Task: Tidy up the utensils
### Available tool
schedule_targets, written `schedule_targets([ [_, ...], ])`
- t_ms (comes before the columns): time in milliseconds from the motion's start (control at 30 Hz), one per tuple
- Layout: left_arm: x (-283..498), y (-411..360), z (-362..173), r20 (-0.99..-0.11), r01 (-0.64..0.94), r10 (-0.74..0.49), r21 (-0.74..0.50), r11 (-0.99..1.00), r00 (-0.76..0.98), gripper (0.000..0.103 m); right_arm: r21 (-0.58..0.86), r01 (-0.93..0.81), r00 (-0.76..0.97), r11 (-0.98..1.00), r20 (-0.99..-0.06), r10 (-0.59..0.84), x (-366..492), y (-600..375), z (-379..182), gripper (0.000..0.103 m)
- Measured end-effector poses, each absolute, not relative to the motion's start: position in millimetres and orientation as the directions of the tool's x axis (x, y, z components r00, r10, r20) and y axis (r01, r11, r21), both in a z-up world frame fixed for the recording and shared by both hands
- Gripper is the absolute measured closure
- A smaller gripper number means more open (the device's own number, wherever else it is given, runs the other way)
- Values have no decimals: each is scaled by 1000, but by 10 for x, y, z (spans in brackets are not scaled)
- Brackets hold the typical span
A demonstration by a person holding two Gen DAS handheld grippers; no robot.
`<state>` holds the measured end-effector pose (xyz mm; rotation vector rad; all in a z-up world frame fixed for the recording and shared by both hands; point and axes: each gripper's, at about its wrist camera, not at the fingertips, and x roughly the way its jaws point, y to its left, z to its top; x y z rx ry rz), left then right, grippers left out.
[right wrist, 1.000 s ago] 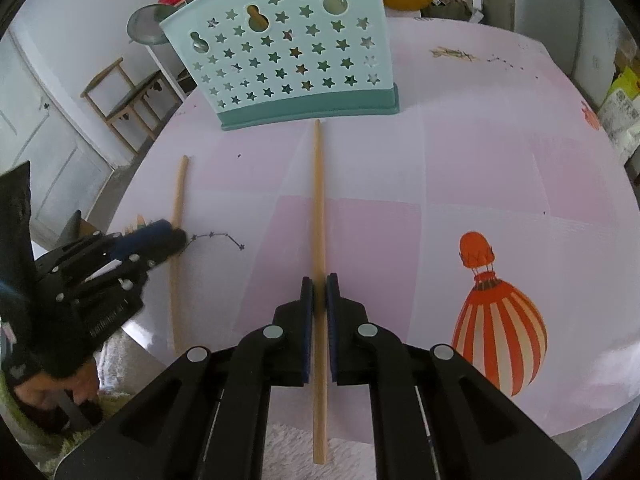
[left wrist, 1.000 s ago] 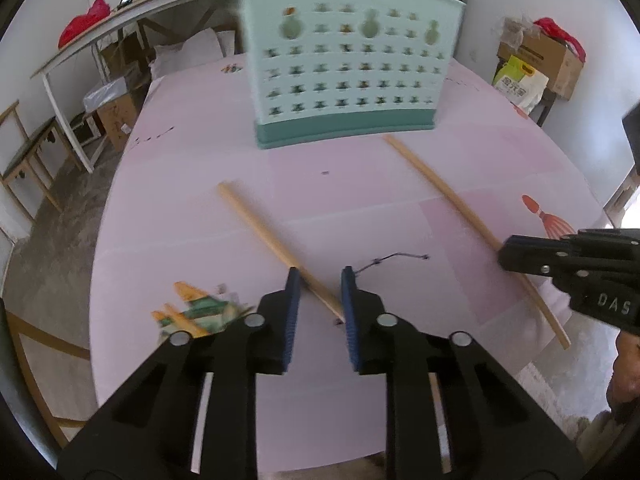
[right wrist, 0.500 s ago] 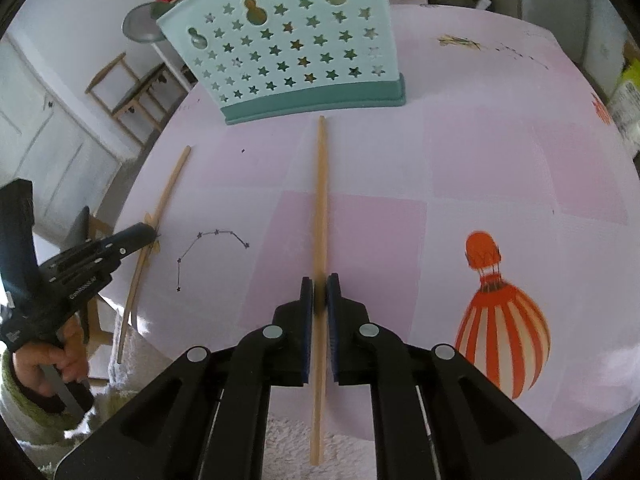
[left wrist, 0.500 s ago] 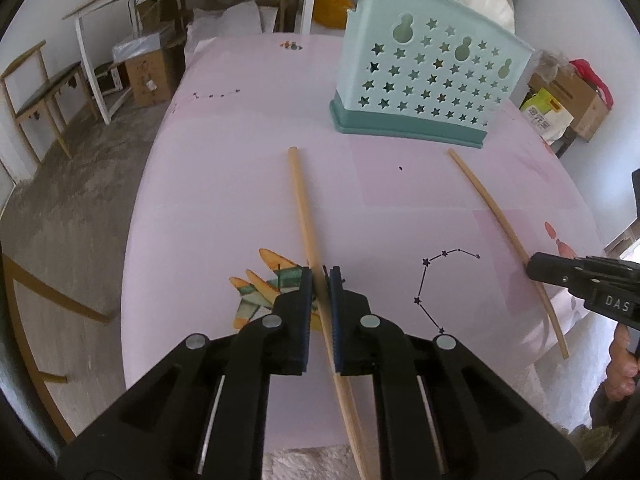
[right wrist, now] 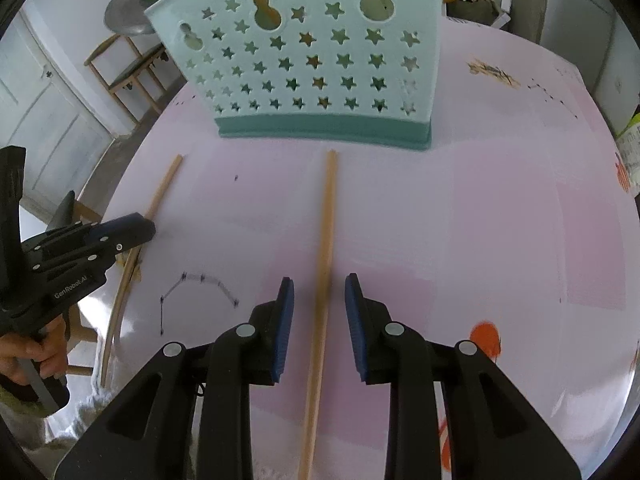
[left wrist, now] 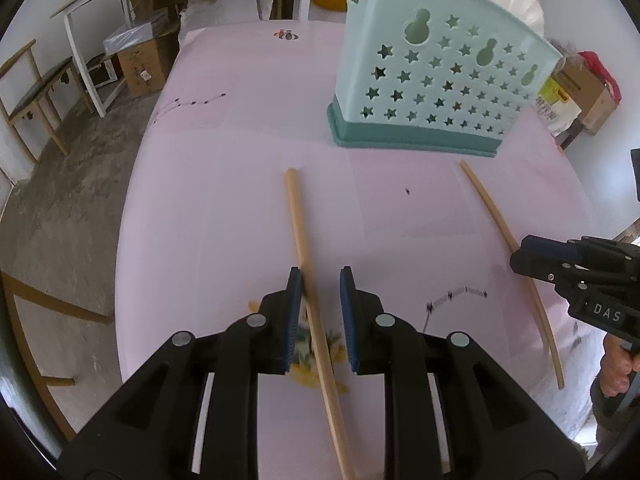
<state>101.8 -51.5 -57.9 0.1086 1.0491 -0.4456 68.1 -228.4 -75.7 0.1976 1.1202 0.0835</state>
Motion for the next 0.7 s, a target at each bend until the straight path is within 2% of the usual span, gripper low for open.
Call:
schedule_targets([
  [133,1151,-588,-575,-857,415,-291,-100,904,426,85,186,35,442,982,-884,152,824,-2279,-755,77],
  [233,1225,-640,-578,-853,415,-279,-81,906,441,85,164,43,450,986,-884,127,910,-2275,-757,85],
  [333,1270,-643,-584,-848,398,-263,-68,915,459,94,144,55,457,988,-884,103,972,-2269,-759,95],
  [367,1276,-634,-586,-846,390,-258,-65,918,466,97,144,58,459,988,-883,102,981,-2271,-759,95],
  [700,1124,-635,-564,-856,385,-288,-116,916,429,98,182,61,434,981,-890,138,865,-2224,-757,96],
])
